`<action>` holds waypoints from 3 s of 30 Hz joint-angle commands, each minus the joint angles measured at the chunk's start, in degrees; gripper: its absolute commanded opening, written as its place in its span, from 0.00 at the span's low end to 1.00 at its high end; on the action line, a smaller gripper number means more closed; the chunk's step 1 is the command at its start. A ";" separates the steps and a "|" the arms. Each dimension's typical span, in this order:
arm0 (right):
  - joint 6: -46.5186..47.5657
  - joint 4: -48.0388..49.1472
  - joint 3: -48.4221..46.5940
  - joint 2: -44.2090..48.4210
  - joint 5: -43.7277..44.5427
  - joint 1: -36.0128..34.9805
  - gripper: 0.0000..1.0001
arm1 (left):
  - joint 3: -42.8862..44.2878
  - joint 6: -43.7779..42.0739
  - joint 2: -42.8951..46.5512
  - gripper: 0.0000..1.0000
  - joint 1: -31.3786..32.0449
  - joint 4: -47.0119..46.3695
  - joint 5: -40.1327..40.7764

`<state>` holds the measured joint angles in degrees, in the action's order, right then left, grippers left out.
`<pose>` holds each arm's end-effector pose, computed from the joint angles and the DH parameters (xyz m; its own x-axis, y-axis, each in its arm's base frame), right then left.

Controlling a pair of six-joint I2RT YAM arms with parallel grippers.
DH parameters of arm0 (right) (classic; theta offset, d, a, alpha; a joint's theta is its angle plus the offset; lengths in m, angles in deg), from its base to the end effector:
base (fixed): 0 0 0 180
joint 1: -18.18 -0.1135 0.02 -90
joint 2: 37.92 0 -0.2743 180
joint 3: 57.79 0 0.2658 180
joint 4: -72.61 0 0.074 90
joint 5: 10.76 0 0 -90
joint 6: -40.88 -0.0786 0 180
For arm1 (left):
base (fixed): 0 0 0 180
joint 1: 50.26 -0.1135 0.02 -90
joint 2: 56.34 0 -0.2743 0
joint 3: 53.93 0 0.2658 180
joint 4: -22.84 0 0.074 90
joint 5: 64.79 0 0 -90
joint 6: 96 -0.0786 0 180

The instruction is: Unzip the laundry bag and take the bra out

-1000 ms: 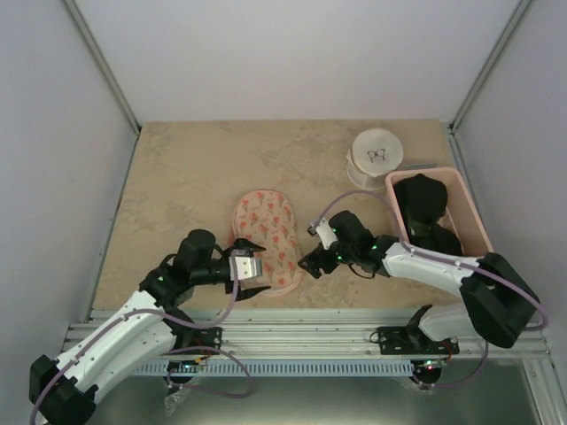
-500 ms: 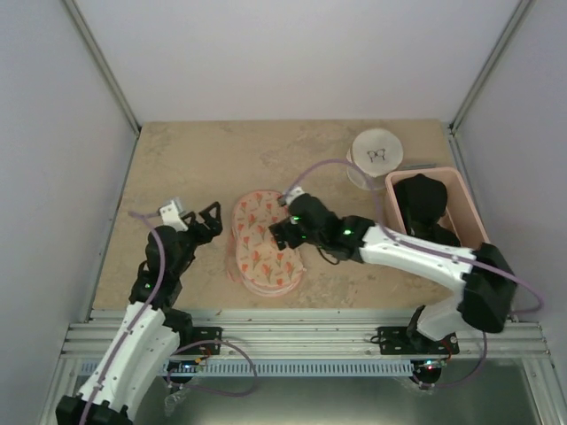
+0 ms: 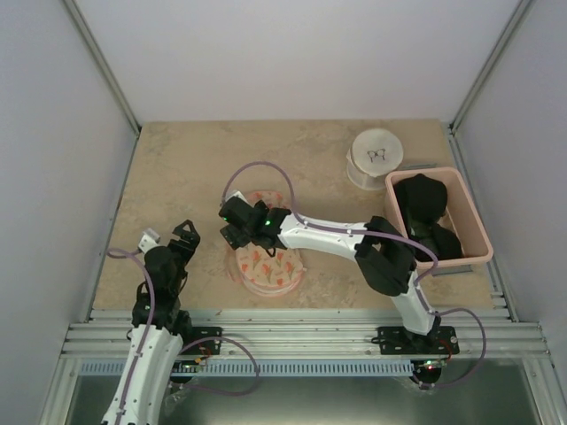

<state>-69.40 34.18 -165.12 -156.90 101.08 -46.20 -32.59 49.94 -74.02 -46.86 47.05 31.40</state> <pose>0.2458 0.4450 0.1871 -0.5654 -0.4349 -0.7008 -0.5733 0.8181 -0.0452 0.1666 -0.0014 0.1604 -0.1616 -0.8155 -0.5558 -0.3137 0.5764 -0.7545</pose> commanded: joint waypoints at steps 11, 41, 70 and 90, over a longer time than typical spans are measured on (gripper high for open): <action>2.51 -8.63 -9.37 -9.11 5.89 -1.66 0.91 | -1.51 3.57 5.23 0.99 -0.45 -0.78 -0.30; 2.20 -13.65 -6.95 -1.27 14.20 -1.28 0.68 | -1.44 3.17 3.08 0.99 -0.44 -1.42 -0.86; 1.97 -6.32 28.51 27.95 2.85 16.53 0.78 | -1.23 2.53 0.45 0.99 -0.43 -1.65 -1.19; 14.96 -1.40 33.90 43.38 -34.12 26.08 0.83 | -0.95 1.80 -3.39 0.99 -0.52 -4.86 -3.21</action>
<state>-63.04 28.69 -130.45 -115.29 91.27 -19.33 -33.57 52.54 -77.01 -46.95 45.78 30.53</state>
